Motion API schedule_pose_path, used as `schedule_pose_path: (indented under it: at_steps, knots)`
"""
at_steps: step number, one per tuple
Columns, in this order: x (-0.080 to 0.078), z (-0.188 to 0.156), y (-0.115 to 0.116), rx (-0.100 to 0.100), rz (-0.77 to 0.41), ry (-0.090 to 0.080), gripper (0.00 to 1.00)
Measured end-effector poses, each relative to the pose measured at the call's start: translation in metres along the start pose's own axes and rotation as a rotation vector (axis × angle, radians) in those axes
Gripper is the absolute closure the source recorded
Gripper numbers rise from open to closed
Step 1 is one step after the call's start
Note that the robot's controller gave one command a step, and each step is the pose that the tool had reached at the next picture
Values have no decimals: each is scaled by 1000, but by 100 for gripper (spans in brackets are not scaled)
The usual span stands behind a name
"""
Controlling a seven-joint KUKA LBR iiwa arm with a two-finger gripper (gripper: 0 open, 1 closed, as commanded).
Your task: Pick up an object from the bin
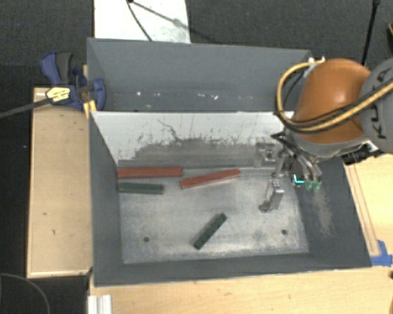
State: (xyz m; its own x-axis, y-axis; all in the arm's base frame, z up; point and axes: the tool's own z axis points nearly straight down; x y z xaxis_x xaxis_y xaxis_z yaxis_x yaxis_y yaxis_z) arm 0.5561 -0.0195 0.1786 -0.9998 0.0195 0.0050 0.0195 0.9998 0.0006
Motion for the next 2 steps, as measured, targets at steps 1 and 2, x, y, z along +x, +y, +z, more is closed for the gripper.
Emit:
schedule_pose_path:
  at_steps: [1, 2]
  knots:
    - [33, 111, 70, -2, -95, 2, 0]
    - [30, 107, 67, 0, -91, -7, 100]
